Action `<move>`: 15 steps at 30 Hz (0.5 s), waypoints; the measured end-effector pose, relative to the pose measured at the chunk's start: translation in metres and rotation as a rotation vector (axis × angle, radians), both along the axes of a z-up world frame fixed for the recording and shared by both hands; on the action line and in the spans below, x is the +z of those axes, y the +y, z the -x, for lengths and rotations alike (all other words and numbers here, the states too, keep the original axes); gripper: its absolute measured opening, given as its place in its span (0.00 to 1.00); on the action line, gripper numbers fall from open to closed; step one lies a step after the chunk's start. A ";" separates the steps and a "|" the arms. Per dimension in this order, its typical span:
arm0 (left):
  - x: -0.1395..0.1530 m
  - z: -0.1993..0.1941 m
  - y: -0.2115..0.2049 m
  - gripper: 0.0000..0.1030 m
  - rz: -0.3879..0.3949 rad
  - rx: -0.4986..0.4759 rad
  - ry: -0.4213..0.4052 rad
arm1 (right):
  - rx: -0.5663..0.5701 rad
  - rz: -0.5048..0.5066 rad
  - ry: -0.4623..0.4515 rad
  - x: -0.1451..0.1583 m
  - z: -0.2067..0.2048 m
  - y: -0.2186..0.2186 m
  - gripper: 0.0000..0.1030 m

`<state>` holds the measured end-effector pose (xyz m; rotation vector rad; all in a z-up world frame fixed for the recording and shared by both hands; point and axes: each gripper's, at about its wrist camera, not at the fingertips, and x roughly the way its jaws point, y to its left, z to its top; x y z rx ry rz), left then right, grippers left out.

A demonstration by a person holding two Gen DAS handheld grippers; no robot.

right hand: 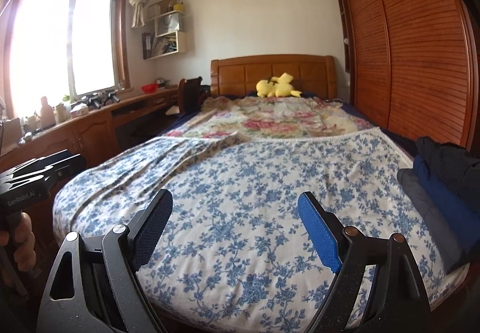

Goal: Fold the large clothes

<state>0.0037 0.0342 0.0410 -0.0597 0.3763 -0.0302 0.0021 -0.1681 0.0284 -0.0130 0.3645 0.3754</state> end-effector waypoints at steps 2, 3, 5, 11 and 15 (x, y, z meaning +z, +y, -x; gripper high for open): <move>0.000 0.001 0.000 0.59 -0.003 0.001 -0.004 | 0.000 -0.004 -0.003 0.001 0.001 0.000 0.85; 0.000 0.000 -0.001 0.59 -0.004 0.002 -0.004 | -0.003 -0.007 -0.004 0.001 0.001 -0.001 0.85; -0.001 0.000 -0.001 0.59 -0.002 -0.001 -0.002 | -0.008 -0.008 -0.003 0.001 0.000 -0.002 0.85; -0.002 0.002 -0.003 0.59 -0.006 0.002 -0.004 | -0.013 -0.009 -0.001 0.000 -0.002 -0.005 0.85; -0.002 0.002 -0.003 0.59 -0.006 0.000 -0.003 | -0.013 -0.011 -0.003 0.000 -0.002 -0.006 0.85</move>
